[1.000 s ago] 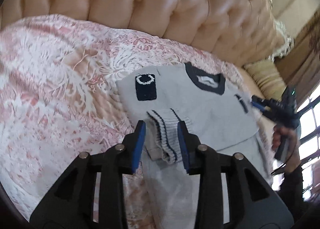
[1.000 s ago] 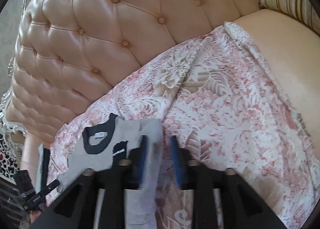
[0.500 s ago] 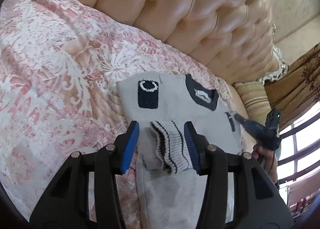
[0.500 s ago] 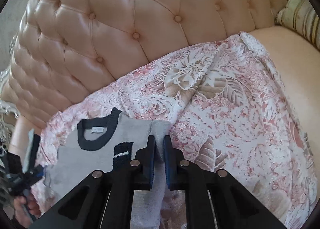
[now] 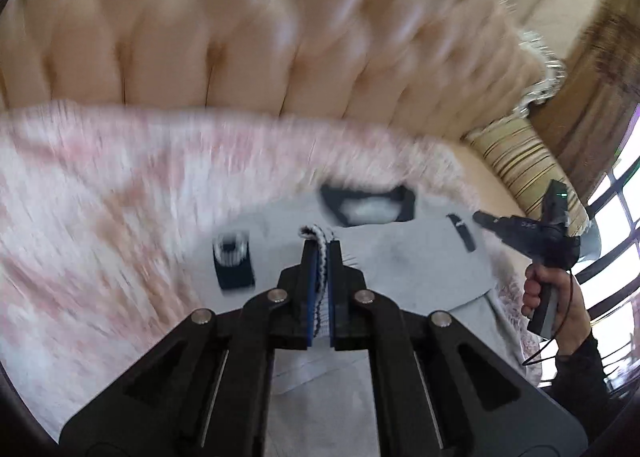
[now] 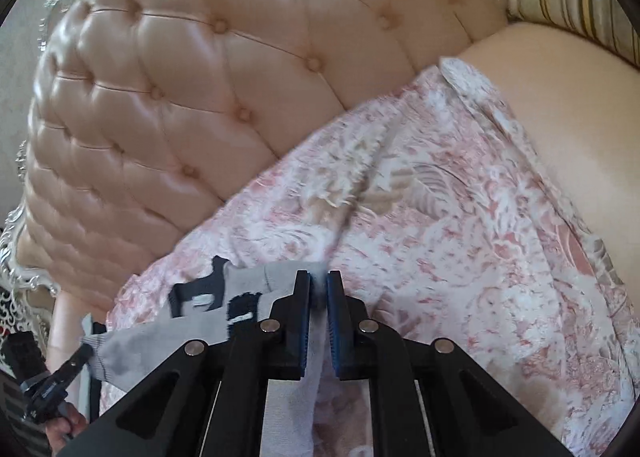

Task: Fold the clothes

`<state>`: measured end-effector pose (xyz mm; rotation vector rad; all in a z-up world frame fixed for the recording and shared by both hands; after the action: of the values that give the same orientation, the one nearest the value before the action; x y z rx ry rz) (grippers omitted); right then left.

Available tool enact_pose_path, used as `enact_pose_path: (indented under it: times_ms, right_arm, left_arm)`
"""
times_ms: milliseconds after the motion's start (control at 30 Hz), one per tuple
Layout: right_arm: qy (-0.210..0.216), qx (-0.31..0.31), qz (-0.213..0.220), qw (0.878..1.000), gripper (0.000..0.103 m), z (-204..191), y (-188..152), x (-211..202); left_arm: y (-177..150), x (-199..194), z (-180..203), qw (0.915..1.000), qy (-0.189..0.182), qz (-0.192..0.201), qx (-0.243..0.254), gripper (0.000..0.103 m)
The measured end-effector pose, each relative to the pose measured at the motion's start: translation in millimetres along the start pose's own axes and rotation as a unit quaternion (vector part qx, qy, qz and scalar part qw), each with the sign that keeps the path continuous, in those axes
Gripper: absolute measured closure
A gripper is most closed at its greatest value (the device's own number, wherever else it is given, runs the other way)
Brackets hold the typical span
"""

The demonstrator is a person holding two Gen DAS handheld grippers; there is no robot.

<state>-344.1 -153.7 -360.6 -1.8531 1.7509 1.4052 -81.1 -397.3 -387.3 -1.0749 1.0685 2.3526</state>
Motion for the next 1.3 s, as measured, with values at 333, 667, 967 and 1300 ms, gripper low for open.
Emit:
enact_pose_path:
  times_ms: [333,667,967,1300]
  right_arm:
    - [0.064,0.070,0.096,0.991,0.034,10,19,-53]
    - [0.173,0.023,0.208,0.962,0.020,-29,14,-123]
    - [0.133,-0.055,0.160,0.977,0.019,-58,-30,-129]
    - [0.010,-0.045,0.039,0.998,0.020,2,-98,-108]
  left_arm:
    - [-4,-153,-33,0.9500,-0.123,0.190,-0.216,0.025]
    - [27,-398,33,0.8550,-0.256,0.407,-0.194,0.000]
    - [0,-326,47,0.9090,-0.218,0.313,-0.168,0.000]
    - [-166,-119,58,0.9373,-0.197,0.054,-0.283,0.000]
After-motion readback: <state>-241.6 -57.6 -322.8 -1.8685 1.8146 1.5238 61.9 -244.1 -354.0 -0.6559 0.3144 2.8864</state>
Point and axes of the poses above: each gripper's, at about its wrist camera, not at the fingertips, and x roughly the way its jaws point, z to its right, y to its top, the point moved 9 cm from there along x, roughly the way its jaws point
